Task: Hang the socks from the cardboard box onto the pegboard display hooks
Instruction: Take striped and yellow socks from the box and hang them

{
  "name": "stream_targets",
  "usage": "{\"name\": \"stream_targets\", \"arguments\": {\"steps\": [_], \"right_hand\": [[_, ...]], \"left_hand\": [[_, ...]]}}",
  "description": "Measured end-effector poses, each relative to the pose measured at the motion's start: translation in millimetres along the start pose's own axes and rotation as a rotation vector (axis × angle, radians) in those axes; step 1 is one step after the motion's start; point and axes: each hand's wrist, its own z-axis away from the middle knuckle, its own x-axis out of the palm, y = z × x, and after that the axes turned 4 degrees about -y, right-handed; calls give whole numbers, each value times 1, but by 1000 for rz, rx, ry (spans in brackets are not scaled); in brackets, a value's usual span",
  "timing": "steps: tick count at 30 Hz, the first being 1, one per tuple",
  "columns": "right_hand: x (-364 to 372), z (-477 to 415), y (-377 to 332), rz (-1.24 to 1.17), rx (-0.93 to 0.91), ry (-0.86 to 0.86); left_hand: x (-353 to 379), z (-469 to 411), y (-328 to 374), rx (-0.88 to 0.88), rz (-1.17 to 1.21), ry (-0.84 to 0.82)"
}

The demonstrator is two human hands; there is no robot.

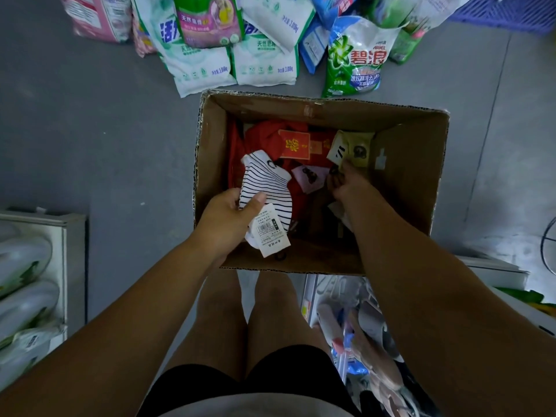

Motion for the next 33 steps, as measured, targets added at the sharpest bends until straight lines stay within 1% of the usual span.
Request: {"name": "stream_targets", "arguments": {"steps": [4,7,11,14,18,23,26,28,30,33], "right_hand": [[3,-5,-5,-77,11,-20],[-5,8,-3,-92,7,-50],[-18,53,10,-91,-24,-110],[-39,96,17,-124,-100,-127],[-65,153,27,-56,-215,-70],[-87,213,32,313,-434,-44],[-93,249,42,466,-516,55],[-96,273,54,489,-544,139],[-94,296,70,486,-604,164],[-88,329,102,335,-682,173]], "left_hand": [[5,0,-1,9,7,-9],[6,3,1,40,1,11],[7,15,5,79,16,40],[7,27,12,90,26,57],[12,49,27,124,13,25],[16,72,49,185,8,20],[9,90,58,233,-72,-17],[0,98,65,281,-142,-73],[-9,105,74,324,-198,-140],[-16,117,87,384,-246,-243]]}}
